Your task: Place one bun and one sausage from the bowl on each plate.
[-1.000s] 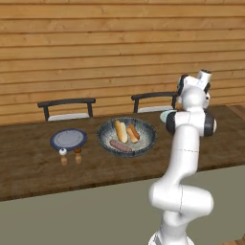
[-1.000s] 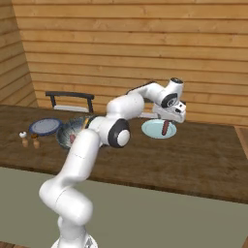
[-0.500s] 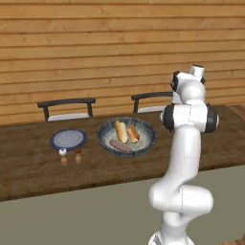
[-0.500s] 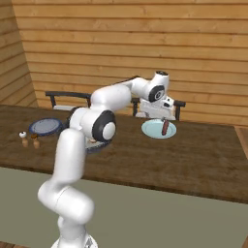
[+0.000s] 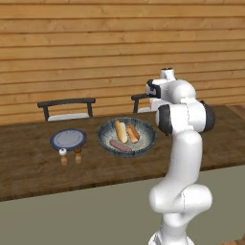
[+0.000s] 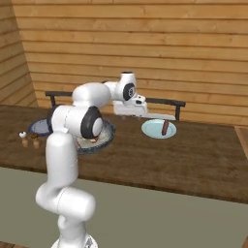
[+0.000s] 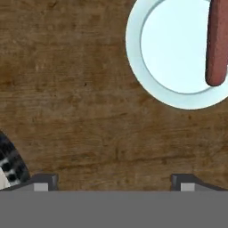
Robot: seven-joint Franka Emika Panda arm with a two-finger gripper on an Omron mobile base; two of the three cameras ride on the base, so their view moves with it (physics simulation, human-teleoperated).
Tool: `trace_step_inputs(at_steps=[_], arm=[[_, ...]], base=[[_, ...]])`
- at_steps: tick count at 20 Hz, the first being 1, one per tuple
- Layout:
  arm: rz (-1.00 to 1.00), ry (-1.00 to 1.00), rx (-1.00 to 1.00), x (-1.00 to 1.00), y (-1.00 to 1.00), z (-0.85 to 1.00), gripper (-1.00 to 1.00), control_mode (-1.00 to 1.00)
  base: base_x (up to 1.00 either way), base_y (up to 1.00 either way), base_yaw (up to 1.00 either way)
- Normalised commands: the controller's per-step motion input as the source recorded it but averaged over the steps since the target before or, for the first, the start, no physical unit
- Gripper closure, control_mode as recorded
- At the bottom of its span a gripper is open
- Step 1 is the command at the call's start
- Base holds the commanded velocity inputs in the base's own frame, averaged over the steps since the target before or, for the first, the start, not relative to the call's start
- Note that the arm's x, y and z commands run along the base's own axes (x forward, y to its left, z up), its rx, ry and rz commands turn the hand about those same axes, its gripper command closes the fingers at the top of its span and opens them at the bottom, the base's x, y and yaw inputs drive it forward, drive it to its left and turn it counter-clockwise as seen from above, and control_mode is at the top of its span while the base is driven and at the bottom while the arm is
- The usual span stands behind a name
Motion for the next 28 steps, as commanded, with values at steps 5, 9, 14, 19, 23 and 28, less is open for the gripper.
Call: trace_step_inputs(at_steps=[5, 9, 14, 19, 23, 28], arm=[[0.17, 0.18, -0.05, 0.04, 0.74, -0.07, -1.0, -1.0], [0.18, 0.07, 0.0, 0.03, 0.5, -0.09, -1.0, -1.0], [0.31, 0.22, 0.0, 0.16, 0.67, -0.38, -1.0, -1.0], [0.28, 0.23, 0.02, 0.28, 0.63, -0.39, -1.0, -1.0], [0.09, 0.04, 0.16, 0.01, 0.26, 0.03, -1.0, -1.0], [0.0, -0.03, 0.07, -0.48, 0.0, 0.39, -1.0, -1.0]], base=[[0.0, 0.0, 0.0], [0.0, 0.0, 0.0], [0.0, 0.0, 0.0], [0.0, 0.0, 0.0], [0.0, 0.0, 0.0], [0.0, 0.0, 0.0]])
